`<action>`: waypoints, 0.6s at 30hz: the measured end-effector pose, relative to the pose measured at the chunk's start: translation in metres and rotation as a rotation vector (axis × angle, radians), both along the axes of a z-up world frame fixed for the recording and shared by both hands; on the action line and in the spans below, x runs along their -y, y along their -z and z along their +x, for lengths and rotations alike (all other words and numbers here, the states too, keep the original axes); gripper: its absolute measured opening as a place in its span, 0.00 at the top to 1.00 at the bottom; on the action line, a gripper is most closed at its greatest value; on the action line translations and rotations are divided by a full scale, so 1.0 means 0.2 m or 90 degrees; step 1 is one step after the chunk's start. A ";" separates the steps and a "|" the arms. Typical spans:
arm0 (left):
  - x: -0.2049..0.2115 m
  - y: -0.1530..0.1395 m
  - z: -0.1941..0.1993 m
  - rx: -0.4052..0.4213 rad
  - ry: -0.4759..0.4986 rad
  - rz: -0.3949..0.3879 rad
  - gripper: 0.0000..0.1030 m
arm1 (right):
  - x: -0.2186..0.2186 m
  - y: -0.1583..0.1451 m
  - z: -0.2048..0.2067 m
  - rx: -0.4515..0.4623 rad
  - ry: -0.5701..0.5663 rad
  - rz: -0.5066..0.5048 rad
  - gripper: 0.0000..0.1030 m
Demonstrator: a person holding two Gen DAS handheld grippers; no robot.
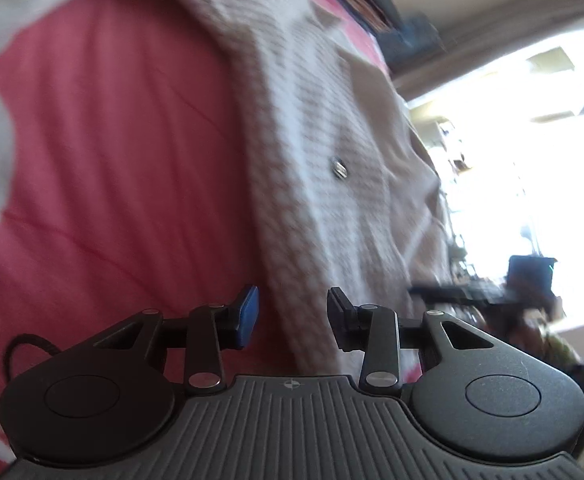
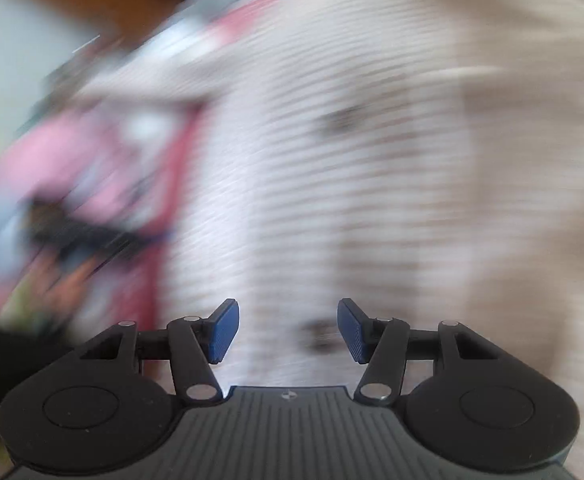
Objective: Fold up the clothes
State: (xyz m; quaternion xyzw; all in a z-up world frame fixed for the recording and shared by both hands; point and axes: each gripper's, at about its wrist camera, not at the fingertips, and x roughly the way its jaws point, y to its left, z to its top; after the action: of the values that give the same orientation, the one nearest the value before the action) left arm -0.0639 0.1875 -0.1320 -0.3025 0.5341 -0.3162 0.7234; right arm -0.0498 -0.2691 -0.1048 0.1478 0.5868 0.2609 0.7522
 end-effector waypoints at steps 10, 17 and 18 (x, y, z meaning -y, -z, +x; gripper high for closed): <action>0.25 0.04 -0.14 -0.020 0.152 0.034 0.63 | 0.04 0.10 -0.02 0.010 0.016 -0.080 0.44; 0.41 0.13 -0.19 -0.063 0.208 0.082 0.63 | -0.06 0.12 -0.18 0.000 -0.040 -0.139 0.96; 0.42 0.14 -0.20 -0.064 0.215 0.092 0.63 | -0.07 0.11 -0.19 0.009 -0.042 -0.153 0.96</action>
State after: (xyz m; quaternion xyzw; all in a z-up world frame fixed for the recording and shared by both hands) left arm -0.1041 0.1040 -0.1591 -0.1712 0.6341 -0.3783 0.6523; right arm -0.0881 -0.2547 -0.1271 0.0356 0.6130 0.2144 0.7596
